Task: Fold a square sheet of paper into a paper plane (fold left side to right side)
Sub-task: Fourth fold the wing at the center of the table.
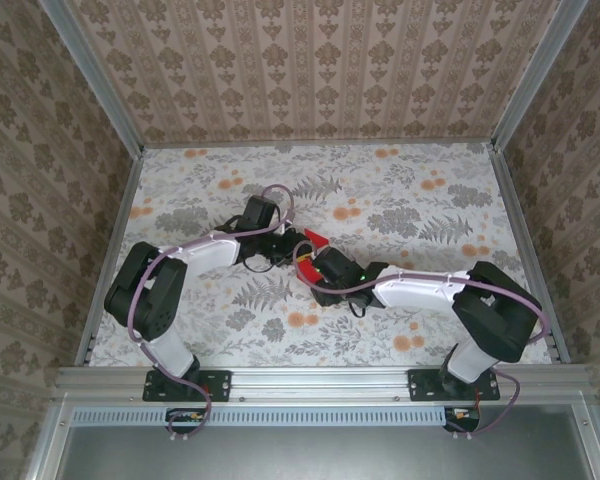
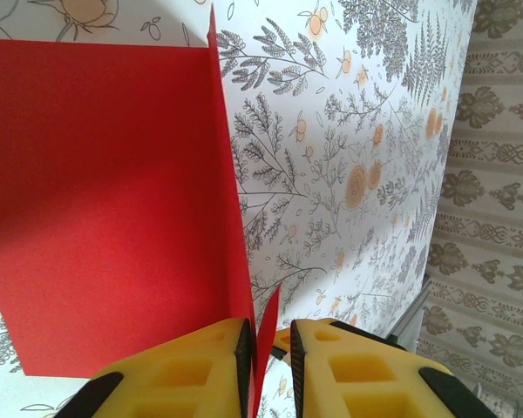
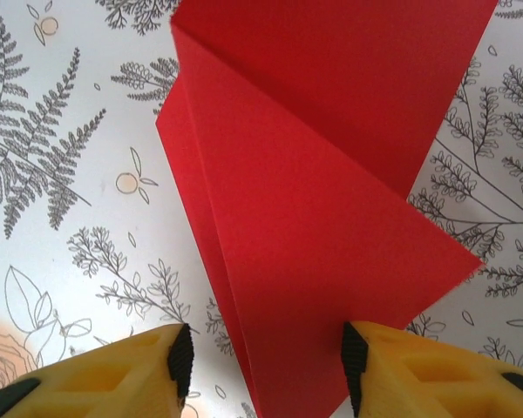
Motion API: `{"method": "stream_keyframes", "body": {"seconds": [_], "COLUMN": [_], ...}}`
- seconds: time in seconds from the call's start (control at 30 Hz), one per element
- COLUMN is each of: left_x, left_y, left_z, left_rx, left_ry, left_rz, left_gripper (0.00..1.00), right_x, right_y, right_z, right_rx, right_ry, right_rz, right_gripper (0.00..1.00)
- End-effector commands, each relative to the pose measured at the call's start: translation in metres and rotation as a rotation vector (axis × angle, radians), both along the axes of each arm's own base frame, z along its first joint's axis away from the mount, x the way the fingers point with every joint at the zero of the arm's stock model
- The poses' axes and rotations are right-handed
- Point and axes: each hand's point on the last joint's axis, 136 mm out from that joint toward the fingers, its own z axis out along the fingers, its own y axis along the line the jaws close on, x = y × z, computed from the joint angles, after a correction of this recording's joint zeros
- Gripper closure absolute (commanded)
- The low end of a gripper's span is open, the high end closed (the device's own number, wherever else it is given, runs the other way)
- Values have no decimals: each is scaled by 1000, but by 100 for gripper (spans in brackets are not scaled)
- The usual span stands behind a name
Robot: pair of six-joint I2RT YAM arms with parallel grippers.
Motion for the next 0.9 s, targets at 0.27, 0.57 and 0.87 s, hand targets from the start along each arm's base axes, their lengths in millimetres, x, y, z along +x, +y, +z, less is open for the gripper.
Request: {"method": "stream_keyframes", "body": {"seconds": [0.27, 0.57, 0.87], "left_x": [1, 5, -2], "left_y": [-1, 24, 42], "left_z": [13, 25, 8], "left_rx": [0, 50, 52], "left_ry": [-10, -63, -15], "left_rz": [-7, 39, 76], "left_gripper": [73, 45, 57], "right_x": [8, 5, 0], "right_y": [3, 6, 10], "right_z": [-5, -7, -8], "right_rx": [-35, 2, 167], "right_ry": [-12, 38, 170], "right_rz": [-19, -9, -7], "right_gripper": [72, 92, 94]}}
